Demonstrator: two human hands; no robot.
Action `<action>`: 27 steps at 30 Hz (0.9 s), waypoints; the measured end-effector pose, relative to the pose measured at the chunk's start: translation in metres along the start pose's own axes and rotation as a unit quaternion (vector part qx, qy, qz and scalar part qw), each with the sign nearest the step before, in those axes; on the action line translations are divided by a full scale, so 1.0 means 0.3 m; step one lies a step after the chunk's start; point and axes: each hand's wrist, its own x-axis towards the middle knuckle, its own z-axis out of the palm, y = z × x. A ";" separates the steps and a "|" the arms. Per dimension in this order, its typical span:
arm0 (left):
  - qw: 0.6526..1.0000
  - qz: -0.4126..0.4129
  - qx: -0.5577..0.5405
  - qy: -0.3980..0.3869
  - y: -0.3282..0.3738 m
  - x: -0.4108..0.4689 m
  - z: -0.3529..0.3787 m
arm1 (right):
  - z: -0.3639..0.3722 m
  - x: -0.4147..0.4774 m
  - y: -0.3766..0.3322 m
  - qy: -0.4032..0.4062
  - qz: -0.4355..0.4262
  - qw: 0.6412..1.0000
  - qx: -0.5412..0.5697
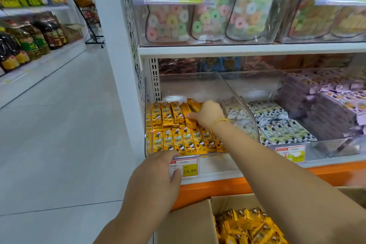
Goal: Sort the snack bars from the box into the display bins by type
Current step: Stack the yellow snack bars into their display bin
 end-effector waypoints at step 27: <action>1.000 -0.016 0.006 -0.013 0.018 0.007 -0.002 | -0.011 0.034 0.063 0.066 -0.040 0.995 0.068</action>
